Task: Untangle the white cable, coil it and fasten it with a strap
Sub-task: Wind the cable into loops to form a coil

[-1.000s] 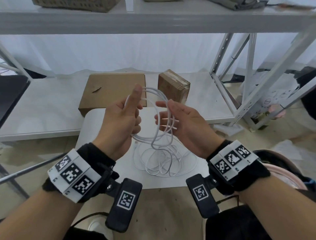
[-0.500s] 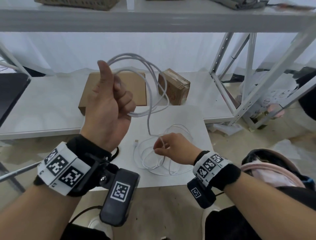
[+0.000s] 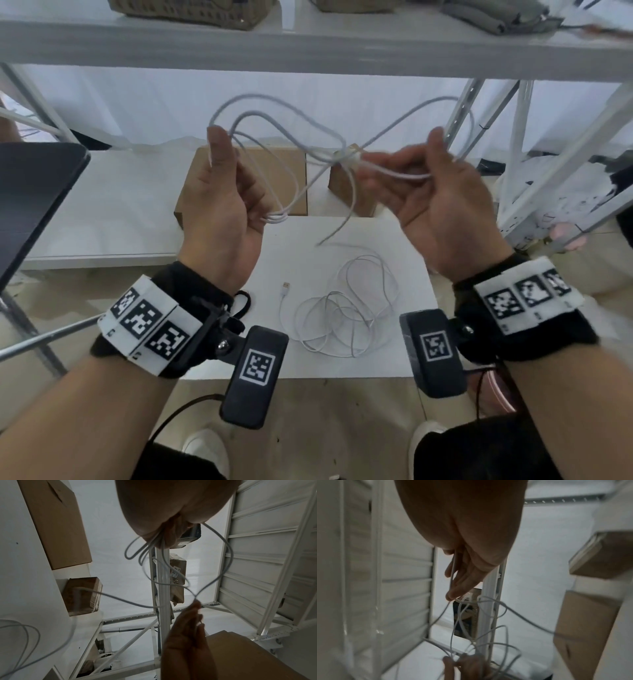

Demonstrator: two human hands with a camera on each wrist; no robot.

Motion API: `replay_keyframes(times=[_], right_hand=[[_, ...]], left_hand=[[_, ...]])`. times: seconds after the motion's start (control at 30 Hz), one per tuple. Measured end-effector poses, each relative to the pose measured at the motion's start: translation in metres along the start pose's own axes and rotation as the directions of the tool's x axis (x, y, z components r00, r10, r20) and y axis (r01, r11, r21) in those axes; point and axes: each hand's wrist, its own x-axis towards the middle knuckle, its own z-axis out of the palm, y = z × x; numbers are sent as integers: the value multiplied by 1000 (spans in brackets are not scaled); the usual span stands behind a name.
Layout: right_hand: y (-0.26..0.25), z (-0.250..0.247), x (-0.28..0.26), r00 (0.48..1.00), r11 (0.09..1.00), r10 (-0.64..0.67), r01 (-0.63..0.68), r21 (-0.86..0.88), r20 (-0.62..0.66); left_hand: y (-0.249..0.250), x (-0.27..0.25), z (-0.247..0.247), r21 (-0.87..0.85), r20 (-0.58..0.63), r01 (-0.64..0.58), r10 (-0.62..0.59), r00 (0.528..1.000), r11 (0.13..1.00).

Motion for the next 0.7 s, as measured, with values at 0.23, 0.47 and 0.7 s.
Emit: replay_keyframes(times=[0.23, 0.47, 0.7], right_hand=[[11, -15, -3, 997, 957, -2, -19, -289, -72], [24, -57, 0, 925, 506, -7, -324, -799, -380], [17, -13, -18, 979, 634, -198, 163, -756, 46]], left_hand=[[-8, -4, 0, 148, 107, 30, -46, 993, 988], [-6, -8, 4, 281, 111, 97, -133, 985, 955], [-8, -15, 13, 423, 194, 241, -347, 917, 873]])
